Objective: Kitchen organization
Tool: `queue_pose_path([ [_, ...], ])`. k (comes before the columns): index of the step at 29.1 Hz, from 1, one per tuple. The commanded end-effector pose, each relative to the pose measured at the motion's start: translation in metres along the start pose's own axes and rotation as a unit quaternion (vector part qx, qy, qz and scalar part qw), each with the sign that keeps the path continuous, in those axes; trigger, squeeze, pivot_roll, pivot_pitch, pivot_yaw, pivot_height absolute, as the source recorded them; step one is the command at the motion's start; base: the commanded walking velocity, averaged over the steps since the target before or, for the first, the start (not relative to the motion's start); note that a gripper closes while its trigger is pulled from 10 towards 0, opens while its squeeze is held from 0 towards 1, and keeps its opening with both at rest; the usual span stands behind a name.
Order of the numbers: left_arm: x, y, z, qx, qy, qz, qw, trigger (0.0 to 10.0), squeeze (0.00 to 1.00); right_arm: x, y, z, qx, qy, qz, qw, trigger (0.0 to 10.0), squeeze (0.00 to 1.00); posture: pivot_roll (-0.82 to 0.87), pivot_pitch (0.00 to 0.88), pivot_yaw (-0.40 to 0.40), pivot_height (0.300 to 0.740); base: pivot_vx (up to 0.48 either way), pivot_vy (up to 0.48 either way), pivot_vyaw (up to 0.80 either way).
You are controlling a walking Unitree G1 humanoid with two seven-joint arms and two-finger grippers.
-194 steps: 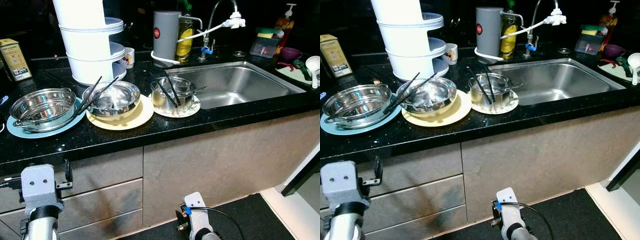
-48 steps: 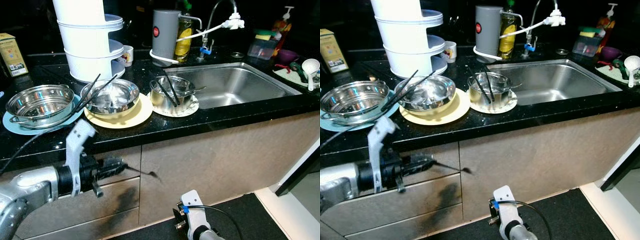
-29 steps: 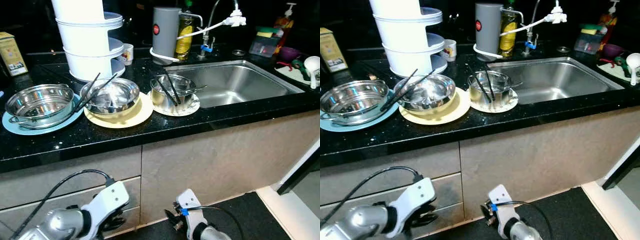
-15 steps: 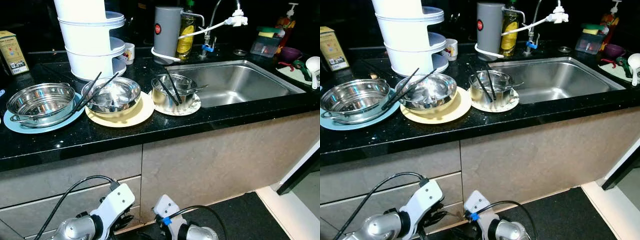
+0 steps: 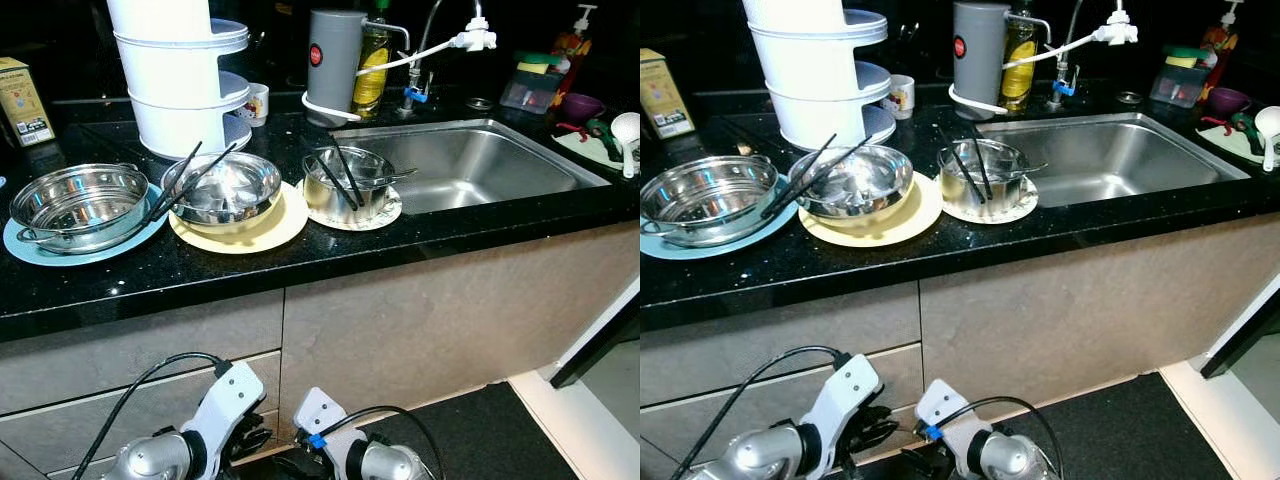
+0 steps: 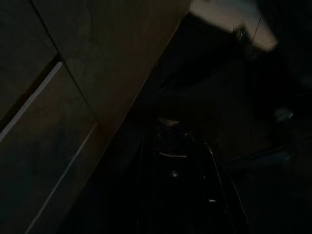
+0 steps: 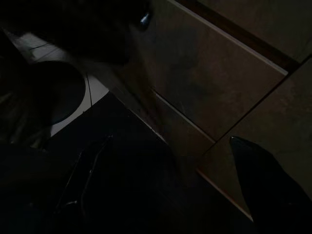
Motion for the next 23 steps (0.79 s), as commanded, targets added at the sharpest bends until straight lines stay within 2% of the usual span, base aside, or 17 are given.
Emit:
queue_pose_path([
  [1,0.002,0.001,0.008,-0.020,0.027,0.005,0.999,0.0,0.00,-0.002,-0.001,-0.001,-0.006,0.002,-0.003,1.000,10.0,0.00,-0.05,0.128,-0.073,0.740,0.000,0.000,0.00],
  [10,0.004,0.003,0.015,-0.046,0.047,0.007,0.998,0.0,0.00,-0.005,-0.001,0.006,-0.029,0.010,-0.013,0.999,10.0,0.00,-0.05,0.127,-0.072,0.740,0.000,0.000,0.00],
  [16,-0.001,0.007,0.017,-0.054,0.044,-0.012,0.998,0.0,0.00,-0.004,0.000,0.012,-0.043,0.004,-0.009,0.999,10.0,0.00,-0.05,0.127,-0.073,0.740,0.000,0.000,0.00],
  [17,-0.001,0.007,0.017,-0.055,0.046,-0.012,0.997,0.0,0.00,-0.004,0.000,0.012,-0.042,-0.003,-0.006,0.999,7.2,0.00,-0.05,0.127,-0.073,0.740,0.000,0.000,0.00],
  [19,0.000,0.007,0.017,-0.055,0.047,-0.011,0.997,0.0,0.00,-0.003,0.000,0.012,-0.042,-0.004,-0.006,0.999,7.2,0.00,-0.05,0.127,-0.073,0.740,0.000,0.000,0.00],
  [20,0.000,0.007,0.017,-0.055,0.047,-0.012,0.997,0.0,0.00,-0.004,0.000,0.012,-0.040,-0.008,-0.006,0.999,2.4,0.00,-0.05,0.126,-0.072,0.740,0.000,0.000,0.00],
  [21,-0.001,0.007,0.017,-0.057,0.047,-0.013,0.997,0.0,0.00,-0.004,-0.001,0.011,-0.037,-0.012,-0.008,0.999,0.0,0.00,-0.06,0.127,-0.069,0.740,0.000,0.000,0.00],
  [23,-0.001,0.008,0.017,-0.059,0.049,-0.014,0.997,0.0,0.00,-0.005,-0.001,0.011,-0.034,-0.014,-0.009,0.999,0.0,0.00,-0.05,0.127,-0.070,0.740,0.000,0.000,0.00],
])
Point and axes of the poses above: a point about 5 cm out from each wrist's last joint towards the gripper, its own y axis pointing back from the gripper into the wrist, its own x axis along the axis of the wrist's last joint, z = x × y, the point moved 6 cm from there along -y, pointing out of the wrist towards the gripper, and after that the axes turned 4 degrees about y, right-handed, at the moved point
